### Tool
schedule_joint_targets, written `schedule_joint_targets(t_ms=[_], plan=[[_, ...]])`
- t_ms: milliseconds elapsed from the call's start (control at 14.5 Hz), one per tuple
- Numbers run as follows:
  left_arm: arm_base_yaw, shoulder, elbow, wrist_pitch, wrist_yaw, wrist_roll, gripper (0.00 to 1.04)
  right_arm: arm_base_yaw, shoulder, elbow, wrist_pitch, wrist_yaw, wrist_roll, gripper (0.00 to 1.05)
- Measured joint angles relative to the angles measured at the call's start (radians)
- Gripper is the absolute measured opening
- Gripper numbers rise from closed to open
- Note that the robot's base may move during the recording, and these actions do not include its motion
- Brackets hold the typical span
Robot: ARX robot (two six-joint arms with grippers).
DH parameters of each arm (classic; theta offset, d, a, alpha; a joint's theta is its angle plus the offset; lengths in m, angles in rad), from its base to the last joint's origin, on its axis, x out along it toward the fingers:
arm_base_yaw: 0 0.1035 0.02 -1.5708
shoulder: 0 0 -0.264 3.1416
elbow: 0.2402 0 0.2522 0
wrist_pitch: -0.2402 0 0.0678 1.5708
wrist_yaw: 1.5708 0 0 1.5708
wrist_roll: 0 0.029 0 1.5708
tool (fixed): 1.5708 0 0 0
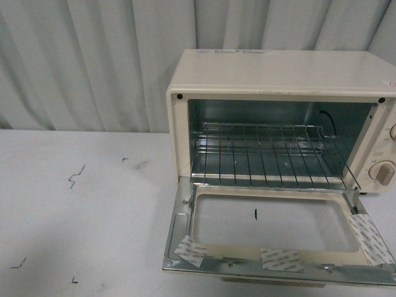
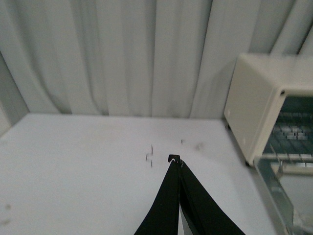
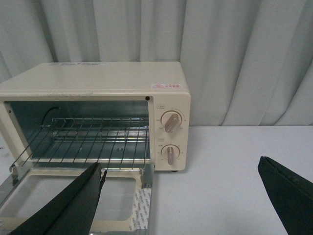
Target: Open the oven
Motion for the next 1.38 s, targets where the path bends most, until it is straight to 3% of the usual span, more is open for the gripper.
schedule_joint_targets(t_ms=[344, 413, 895, 1377], plan=[[0.001, -0.086, 0.0, -0.05, 0.002, 0.0, 0.02, 0.0, 0.0, 0.0, 0.0, 0.0, 0.0, 0.98], [0.001, -0.086, 0.0, -0.05, 0.002, 0.0, 0.06, 0.0, 0.0, 0.0, 0.0, 0.0, 0.0, 0.98], [0.001, -0.086, 0.0, -0.05, 0.002, 0.0, 0.96, 0.0, 0.0, 0.0, 0.001, 0.0, 0.0, 0.98], [0.001, -0.086, 0.0, -0.052, 0.003, 0.0, 0.98, 0.0, 0.0, 0.0, -0.004, 0.001, 0.0, 0.98]])
